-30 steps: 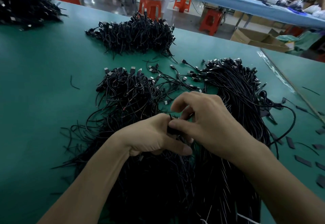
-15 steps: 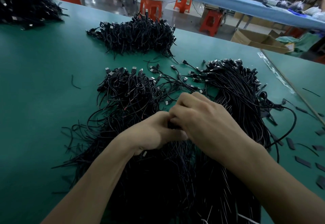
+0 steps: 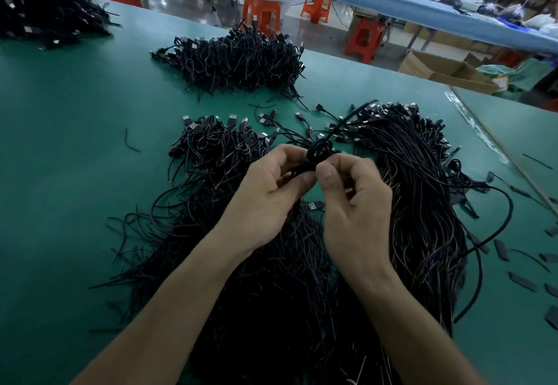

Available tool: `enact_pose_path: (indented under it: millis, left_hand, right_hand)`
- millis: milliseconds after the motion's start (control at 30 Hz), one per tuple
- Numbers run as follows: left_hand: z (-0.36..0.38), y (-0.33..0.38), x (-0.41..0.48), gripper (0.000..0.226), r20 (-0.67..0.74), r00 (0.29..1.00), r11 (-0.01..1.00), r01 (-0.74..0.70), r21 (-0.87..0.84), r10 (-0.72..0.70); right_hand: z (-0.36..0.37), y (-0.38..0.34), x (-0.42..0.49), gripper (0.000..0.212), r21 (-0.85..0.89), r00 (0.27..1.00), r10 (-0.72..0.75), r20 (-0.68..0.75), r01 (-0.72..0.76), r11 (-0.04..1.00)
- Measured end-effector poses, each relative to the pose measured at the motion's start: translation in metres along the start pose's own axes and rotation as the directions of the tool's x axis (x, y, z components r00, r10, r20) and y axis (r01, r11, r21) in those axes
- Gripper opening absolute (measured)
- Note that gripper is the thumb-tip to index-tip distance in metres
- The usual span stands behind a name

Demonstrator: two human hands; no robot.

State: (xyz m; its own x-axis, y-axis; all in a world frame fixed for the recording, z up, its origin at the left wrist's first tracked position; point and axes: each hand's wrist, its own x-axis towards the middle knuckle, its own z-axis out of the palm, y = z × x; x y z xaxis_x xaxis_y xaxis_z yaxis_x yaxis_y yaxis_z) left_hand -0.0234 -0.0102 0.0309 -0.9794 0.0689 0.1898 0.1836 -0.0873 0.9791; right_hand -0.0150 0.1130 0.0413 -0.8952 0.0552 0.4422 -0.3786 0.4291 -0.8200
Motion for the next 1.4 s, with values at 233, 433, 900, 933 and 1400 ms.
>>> enact_pose_path:
  millis: [233,433,900,933,1400]
  left_hand:
    - [-0.014,-0.007,-0.001,0.024,-0.247,0.914,0.894,-0.209,0.396,0.323]
    - [-0.015,0.002,0.0,0.044,-0.192,0.962,0.952,-0.137,0.273,0.193]
    - [0.001,-0.004,-0.011,0.009,0.046,0.954,0.843,-0.283,0.458,0.295]
    - [0.001,-0.005,-0.011,0.004,0.039,0.959,0.839,-0.264,0.475,0.28]
    - [-0.008,0.011,-0.008,0.049,0.089,0.987,0.989,-0.141,0.035,0.137]
  right_hand:
    - [0.007,-0.005,-0.012,0.016,0.406,0.952,0.163,0.26,-0.261,0.876]
    - [-0.003,-0.001,-0.005,0.021,0.355,0.898,0.232,0.374,-0.37,0.859]
    - [-0.023,0.013,0.013,0.019,0.318,0.939,0.264,0.219,-0.324,0.891]
    - [-0.023,0.012,0.013,0.018,0.335,0.947,0.251,0.201,-0.308,0.891]
    - [-0.021,0.007,0.003,0.012,0.187,0.914,0.133,0.382,-0.218,0.958]
